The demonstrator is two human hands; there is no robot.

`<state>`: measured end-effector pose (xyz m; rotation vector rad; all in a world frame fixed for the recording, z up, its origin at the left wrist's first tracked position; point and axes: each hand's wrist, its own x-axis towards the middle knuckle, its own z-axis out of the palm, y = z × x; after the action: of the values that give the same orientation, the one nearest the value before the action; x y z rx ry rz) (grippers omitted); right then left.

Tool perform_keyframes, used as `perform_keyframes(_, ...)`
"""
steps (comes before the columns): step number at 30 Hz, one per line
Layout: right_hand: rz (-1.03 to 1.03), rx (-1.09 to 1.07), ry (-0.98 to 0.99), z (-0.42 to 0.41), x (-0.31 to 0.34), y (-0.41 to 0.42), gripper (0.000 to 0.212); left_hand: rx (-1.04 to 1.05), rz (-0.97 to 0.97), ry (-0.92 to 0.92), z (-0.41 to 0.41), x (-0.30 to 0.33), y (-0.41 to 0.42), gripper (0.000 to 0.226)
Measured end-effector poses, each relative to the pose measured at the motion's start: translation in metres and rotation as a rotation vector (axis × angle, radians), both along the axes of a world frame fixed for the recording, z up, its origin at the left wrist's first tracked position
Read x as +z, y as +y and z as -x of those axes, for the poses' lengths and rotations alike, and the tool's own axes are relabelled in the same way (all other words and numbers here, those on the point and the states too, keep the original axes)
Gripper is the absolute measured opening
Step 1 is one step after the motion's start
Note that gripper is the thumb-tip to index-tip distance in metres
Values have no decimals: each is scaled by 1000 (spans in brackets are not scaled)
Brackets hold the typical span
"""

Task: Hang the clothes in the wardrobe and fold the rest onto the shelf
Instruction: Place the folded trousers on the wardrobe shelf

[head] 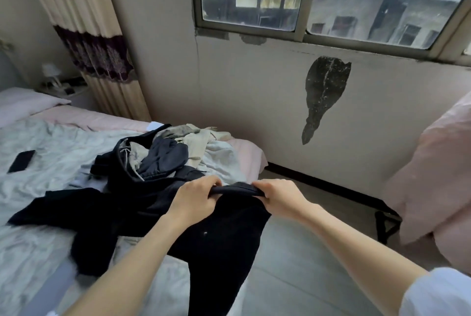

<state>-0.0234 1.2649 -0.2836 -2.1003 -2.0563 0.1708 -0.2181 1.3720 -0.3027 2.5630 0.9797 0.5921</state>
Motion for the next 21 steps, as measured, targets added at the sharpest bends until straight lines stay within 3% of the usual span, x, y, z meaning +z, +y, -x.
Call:
perform_keyframes(7,-362,41,-162,-38,88,-88,44,-151,-80,-267,-49,79,-67,34)
perform_keyframes(15,-706,28,-250,-72,178,-140,34,-306,-22,-302,-106,166,-104,46)
perform_keyframes(18,-903,10,-249,-85,218,-147,21,-567,306,-348,-122,203,-108,54)
perform_keyframes(21,-1093,-52,-242,-98,252,-156,33,-748,634,-306,-135,226,-109,62)
